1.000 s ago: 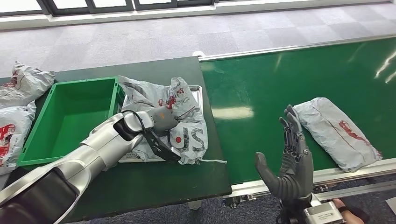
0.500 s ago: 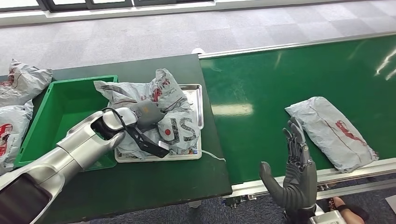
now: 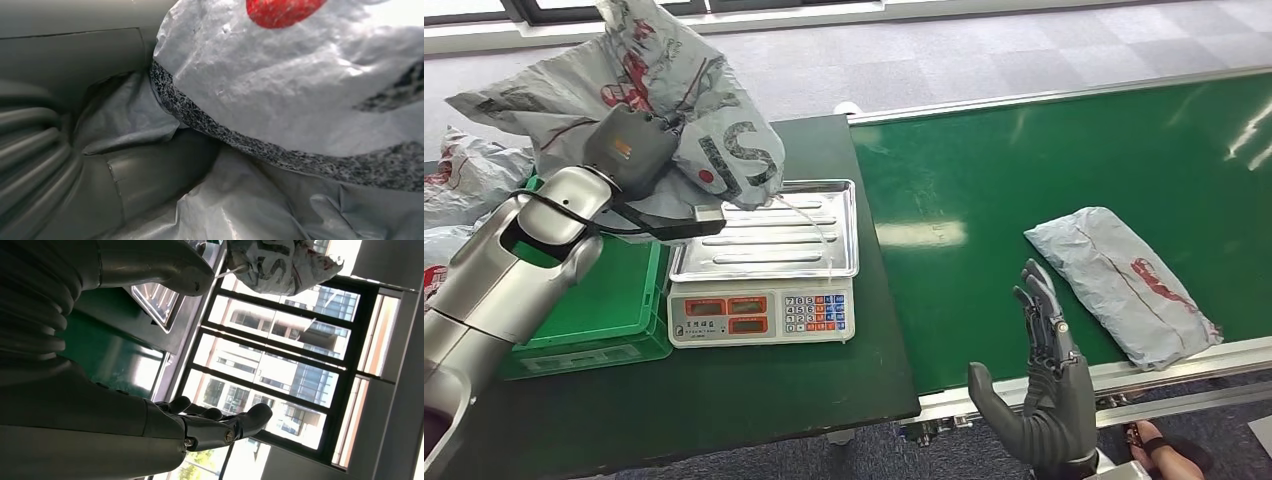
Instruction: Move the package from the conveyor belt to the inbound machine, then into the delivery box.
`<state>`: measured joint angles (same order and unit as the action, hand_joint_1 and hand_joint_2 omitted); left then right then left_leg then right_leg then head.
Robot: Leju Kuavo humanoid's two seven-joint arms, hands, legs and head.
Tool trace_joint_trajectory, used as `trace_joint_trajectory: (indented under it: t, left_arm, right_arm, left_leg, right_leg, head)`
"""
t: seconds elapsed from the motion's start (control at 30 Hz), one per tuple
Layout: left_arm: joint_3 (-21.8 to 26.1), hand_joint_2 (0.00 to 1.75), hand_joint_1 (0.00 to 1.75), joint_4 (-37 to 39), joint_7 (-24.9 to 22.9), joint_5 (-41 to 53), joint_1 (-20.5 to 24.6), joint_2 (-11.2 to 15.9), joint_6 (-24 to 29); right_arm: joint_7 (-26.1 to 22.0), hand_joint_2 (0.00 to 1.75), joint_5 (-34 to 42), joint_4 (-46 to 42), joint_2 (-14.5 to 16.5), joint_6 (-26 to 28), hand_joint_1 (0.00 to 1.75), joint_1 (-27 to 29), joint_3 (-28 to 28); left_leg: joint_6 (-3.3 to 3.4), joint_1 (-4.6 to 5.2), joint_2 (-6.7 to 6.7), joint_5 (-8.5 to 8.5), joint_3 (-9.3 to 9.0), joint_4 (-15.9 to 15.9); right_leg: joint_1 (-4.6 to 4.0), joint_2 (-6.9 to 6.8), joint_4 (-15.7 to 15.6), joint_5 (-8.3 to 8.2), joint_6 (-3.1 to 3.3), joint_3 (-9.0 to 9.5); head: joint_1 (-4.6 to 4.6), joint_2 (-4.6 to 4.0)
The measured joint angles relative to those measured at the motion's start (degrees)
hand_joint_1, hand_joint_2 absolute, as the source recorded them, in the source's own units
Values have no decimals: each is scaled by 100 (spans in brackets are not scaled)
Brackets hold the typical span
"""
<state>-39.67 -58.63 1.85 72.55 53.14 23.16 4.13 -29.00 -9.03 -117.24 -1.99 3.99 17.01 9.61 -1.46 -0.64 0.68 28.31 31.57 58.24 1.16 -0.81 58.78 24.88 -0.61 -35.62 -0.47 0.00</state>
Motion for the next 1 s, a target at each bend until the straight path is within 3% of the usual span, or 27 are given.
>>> trace_joint_trajectory:
  t: [0.27, 0.5, 0.83, 0.9, 0.97, 1.0]
  left_arm:
    - [630, 175, 175, 1896, -30, 333, 187, 74, 394]
    - [721, 175, 175, 2741, -241, 367, 128, 68, 262]
    - [996, 175, 175, 3665, -588, 325, -369, 77, 235]
    - [1015, 175, 90, 3730, -615, 325, -392, 77, 205]
    - [1060, 87, 3, 3785, -681, 324, -404, 75, 169]
    - [1089, 44, 0, 3808, -737, 330, -413, 74, 177]
  right_arm:
    - [2, 175, -14, -26, 20, 19, 0, 6, -101]
    - [11, 175, 26, -26, 18, 19, 0, -32, -120]
    - [31, 175, -28, 7, 18, -21, 0, -133, -120]
    - [37, 175, -36, 10, 18, -22, 0, -156, -120]
    - [50, 175, -42, 21, 17, -19, 0, -197, -120]
    - [58, 175, -46, 28, 17, -13, 0, -213, -120]
  left_leg:
    - [-4, 1, 5, -4, -3, 2]
    - [-4, 1, 6, 0, 3, 1]
    - [-4, 0, 4, -1, 7, 1]
    - [-4, 0, 3, -1, 8, 1]
    - [-4, 0, 3, -1, 7, 1]
    - [-4, 0, 3, -1, 7, 1]
  right_leg:
    - [0, 5, 0, -5, 6, -2]
    - [2, 7, 0, -5, 6, -4]
    - [-1, 4, 0, -4, 6, -7]
    - [0, 3, 0, -4, 6, -6]
    - [0, 4, 0, -4, 6, -7]
    - [0, 4, -1, -4, 6, -7]
  head:
    - [-1, 0]
    - [0, 0]
    - [0, 0]
    - [-1, 0]
    - [-1, 0]
    - [-1, 0]
